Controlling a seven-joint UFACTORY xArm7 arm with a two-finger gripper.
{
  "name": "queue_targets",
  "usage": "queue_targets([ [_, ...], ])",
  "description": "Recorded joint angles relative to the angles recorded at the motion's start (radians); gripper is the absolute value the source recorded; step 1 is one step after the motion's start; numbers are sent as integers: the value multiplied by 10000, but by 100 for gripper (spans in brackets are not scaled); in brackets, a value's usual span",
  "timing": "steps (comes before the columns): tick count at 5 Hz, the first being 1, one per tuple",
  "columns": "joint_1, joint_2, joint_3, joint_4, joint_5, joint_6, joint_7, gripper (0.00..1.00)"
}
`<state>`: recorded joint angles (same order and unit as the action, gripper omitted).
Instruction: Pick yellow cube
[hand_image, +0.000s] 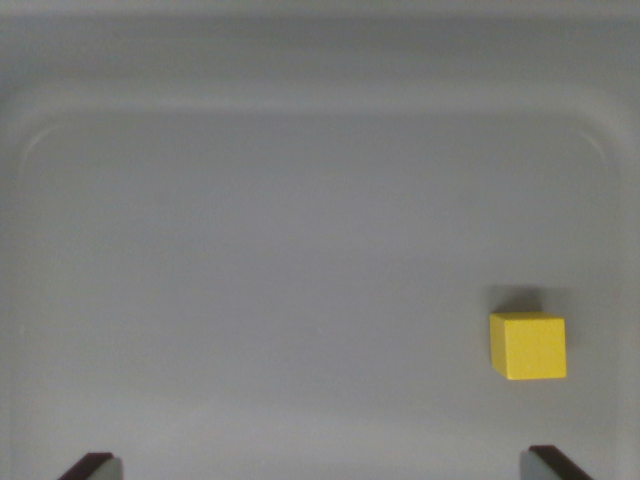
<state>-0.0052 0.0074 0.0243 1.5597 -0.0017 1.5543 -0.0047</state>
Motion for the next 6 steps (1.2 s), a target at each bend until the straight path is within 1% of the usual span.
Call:
queue_targets([
  [1, -14, 30, -13, -39, 8, -61, -31, 0],
  [2, -14, 30, -13, -39, 8, -61, -31, 0],
  [3, -43, 89, -39, -117, 23, -182, -93, 0],
  [4, -43, 89, -39, -117, 23, -182, -93, 0],
  [5, -87, 179, -78, -236, 47, -368, -187, 0],
  [6, -87, 179, -78, -236, 47, -368, -187, 0],
])
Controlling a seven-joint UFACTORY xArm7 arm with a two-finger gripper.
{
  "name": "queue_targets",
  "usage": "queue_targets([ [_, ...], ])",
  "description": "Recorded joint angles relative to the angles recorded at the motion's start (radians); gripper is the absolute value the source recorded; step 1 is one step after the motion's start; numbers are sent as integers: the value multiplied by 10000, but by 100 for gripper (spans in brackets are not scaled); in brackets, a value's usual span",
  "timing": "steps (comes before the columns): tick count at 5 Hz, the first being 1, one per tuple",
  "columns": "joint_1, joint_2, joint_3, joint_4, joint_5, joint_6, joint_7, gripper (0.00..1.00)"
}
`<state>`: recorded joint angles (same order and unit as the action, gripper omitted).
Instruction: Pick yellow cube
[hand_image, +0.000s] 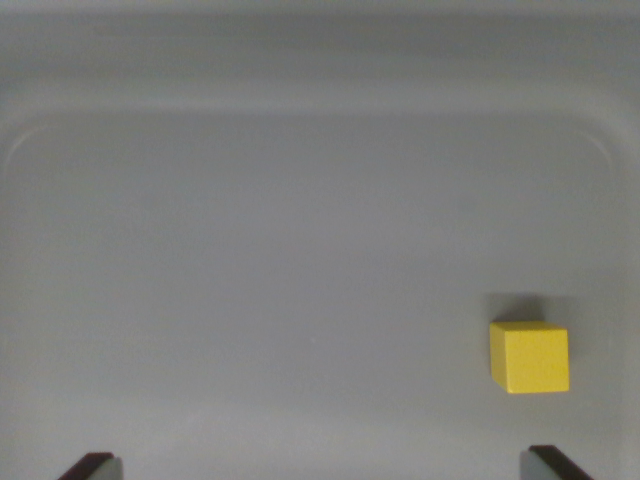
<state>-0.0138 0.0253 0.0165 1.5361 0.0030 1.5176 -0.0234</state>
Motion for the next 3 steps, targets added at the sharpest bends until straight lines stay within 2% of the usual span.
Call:
queue_targets([
  [1, -57, 119, -52, -156, 31, -244, -124, 0],
  [2, -57, 119, -52, -156, 31, -244, -124, 0],
  [3, -126, 260, -114, -343, 68, -534, -272, 0],
])
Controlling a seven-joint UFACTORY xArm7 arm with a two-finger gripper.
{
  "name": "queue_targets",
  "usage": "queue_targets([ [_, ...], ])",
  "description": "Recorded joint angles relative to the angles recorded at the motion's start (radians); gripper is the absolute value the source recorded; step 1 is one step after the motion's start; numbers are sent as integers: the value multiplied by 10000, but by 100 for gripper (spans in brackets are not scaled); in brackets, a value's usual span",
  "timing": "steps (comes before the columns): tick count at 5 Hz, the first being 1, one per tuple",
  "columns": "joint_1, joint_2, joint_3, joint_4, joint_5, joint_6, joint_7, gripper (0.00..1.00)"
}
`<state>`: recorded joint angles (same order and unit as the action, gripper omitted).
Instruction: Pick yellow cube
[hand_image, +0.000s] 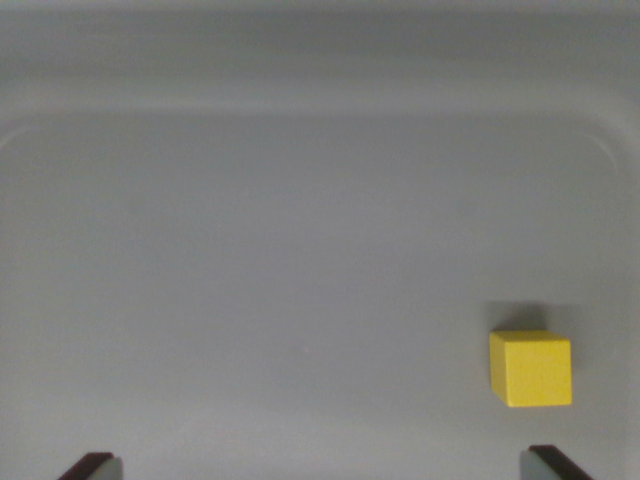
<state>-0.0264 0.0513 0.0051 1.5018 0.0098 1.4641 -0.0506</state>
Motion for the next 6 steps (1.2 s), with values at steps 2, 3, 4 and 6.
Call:
queue_targets([
  [2, -80, 166, -72, -218, 43, -340, -173, 0],
  [3, -80, 166, -72, -218, 43, -340, -173, 0],
  [4, -163, 337, -147, -445, 88, -692, -352, 0],
  [6, -257, 533, -233, -703, 140, -1094, -557, 0],
])
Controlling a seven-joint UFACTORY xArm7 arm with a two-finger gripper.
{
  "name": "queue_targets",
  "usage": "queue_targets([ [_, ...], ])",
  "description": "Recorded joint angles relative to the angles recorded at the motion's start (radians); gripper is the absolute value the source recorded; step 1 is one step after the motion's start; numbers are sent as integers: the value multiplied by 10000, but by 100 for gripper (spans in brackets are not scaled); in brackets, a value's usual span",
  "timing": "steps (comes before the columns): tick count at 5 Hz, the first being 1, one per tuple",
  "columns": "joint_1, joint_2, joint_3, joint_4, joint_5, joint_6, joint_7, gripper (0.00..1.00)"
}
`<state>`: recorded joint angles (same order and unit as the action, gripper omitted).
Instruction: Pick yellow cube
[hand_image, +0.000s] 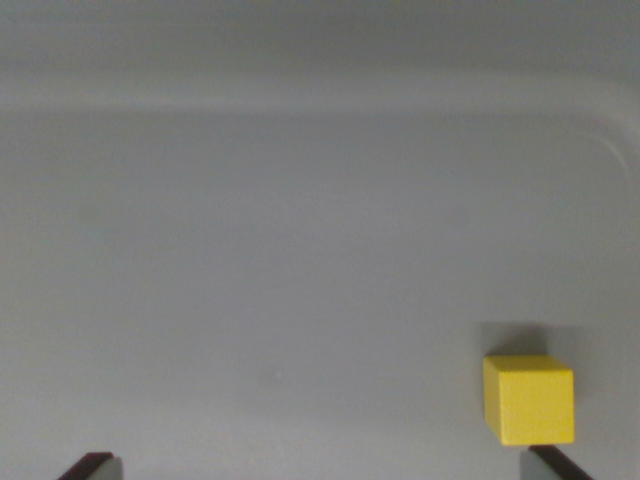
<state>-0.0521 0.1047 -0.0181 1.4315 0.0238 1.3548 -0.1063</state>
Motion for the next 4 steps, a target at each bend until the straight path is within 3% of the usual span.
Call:
queue_targets([
  [1, 0, 0, 0, 0, 0, 0, 0, 0],
  [2, -101, 209, -91, -275, 55, -428, -218, 0],
  [3, -101, 209, -91, -275, 55, -428, -218, 0],
  [4, -205, 425, -185, -560, 111, -871, -443, 0],
])
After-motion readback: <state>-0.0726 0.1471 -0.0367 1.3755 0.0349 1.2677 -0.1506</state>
